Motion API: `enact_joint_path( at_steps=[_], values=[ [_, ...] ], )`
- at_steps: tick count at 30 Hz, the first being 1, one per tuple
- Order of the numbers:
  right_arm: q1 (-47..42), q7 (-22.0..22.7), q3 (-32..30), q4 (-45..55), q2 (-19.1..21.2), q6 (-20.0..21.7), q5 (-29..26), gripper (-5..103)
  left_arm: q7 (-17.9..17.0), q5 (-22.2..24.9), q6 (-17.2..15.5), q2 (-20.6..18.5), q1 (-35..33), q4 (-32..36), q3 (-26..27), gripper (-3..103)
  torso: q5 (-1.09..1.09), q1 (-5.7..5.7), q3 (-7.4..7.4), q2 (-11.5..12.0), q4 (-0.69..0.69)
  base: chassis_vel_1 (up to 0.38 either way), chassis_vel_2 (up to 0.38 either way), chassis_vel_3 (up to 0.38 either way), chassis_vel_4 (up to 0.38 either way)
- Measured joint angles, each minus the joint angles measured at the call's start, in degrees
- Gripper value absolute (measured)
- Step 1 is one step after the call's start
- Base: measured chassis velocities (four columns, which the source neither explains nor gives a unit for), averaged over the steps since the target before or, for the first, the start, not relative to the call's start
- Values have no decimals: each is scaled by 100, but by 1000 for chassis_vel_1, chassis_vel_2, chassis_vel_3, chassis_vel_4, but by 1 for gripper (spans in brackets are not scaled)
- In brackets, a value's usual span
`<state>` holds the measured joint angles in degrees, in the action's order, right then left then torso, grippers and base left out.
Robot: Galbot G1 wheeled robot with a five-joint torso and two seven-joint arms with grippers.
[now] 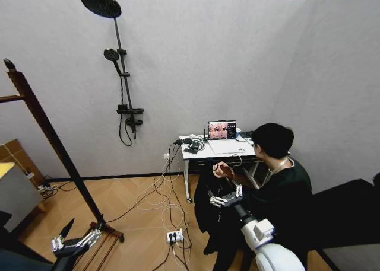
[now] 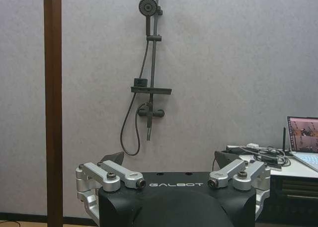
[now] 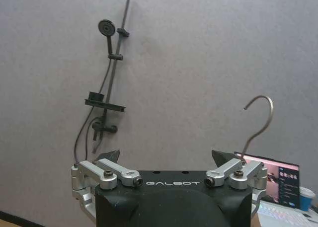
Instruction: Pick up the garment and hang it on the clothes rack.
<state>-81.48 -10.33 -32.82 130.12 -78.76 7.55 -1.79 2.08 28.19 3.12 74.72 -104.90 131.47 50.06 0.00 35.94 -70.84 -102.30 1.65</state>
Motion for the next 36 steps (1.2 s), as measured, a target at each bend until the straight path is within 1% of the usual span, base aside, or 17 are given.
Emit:
enact_joint_path(
  at_steps=[1, 2, 5, 6, 7, 8, 9, 10, 11, 12, 13, 16, 17, 20, 25, 31, 36],
  values=[
    [0, 0, 0, 0, 0, 0, 0, 100, 0, 0, 0, 0, 0, 0, 0, 100, 0, 0, 0, 0, 0, 0, 0, 0, 0],
    [-32, 142, 33, 31, -20, 45, 20, 100, 0, 0, 0, 0, -1, 0, 0, 100, 0, 0, 0, 0, 0, 0, 0, 0, 0],
    [-215, 946, 224, 221, -135, 303, 126, 100, 0, 0, 0, 0, 0, 0, 0, 100, 0, 0, 0, 0, 0, 0, 0, 0, 0],
    [-215, 946, 224, 221, -135, 303, 126, 100, 0, 0, 0, 0, 0, 0, 0, 100, 0, 0, 0, 0, 0, 0, 0, 0, 0],
    [-248, 1095, 258, 254, -155, 352, 143, 100, 0, 0, 0, 0, 0, 0, 0, 100, 0, 0, 0, 0, 0, 0, 0, 0, 0],
    [-315, 1383, 329, 322, -196, 444, 178, 100, 0, 0, 0, 0, 0, 0, 0, 100, 0, 0, 0, 0, 0, 0, 0, 0, 0],
    [-315, 1383, 329, 322, -196, 444, 178, 100, 0, 0, 0, 0, 0, 0, 0, 100, 0, 0, 0, 0, 0, 0, 0, 0, 0],
    [-356, 1557, 369, 365, -222, 501, 199, 100, 0, 0, 0, 0, 0, 0, 0, 100, 0, 0, 0, 0, 1, 0, 0, 0, 0],
    [-623, 1918, 264, 684, -344, 455, 469, 100, 0, 0, 0, 0, -1, -1, 0, 100, -1, -1, 1, -1, 3, 0, 0, 0, 0],
    [-568, 1898, 157, 688, -303, 444, 283, 100, 0, 0, 0, 0, 0, 0, 0, 100, 1, -1, 1, -1, 3, 0, 0, 0, 0],
    [-568, 1898, 157, 688, -303, 444, 283, 100, 0, 0, 0, 0, 0, 0, 0, 100, 1, -1, 1, -1, 3, 0, 0, 0, 0],
    [-334, 1752, 12, 565, -117, 475, -311, 100, 0, 0, 0, 0, 0, 0, 0, 100, 0, -1, 1, -1, -1, 0, 0, 0, 0],
    [-334, 1752, 12, 565, -117, 475, -311, 100, 0, 0, 0, 0, 0, 0, 0, 100, 0, -1, 1, -1, -1, 0, 0, 0, 0],
    [-288, 1650, -9, 444, -58, 471, -546, 100, 0, 0, 0, 0, 0, 0, 0, 100, 0, 0, 0, 0, 0, 0, 0, 0, 0],
    [-280, 1598, -33, 291, -95, 396, -609, 100, 0, 0, 0, 0, 0, 0, 0, 100, 0, -1, 0, 0, 1, 0, 0, 0, 0],
    [184, 1528, -189, -94, 72, 378, -1022, 100, 0, 0, 0, 0, 0, 0, 0, 100, 0, 0, 0, 0, 0, 0, 0, 0, 0],
    [507, 1460, -205, -421, 188, 380, -1231, 100, 0, 0, -1, 0, 0, 0, 0, 100, 1, 0, 0, 0, 0, 0, 0, 0, 0]
  ],
)
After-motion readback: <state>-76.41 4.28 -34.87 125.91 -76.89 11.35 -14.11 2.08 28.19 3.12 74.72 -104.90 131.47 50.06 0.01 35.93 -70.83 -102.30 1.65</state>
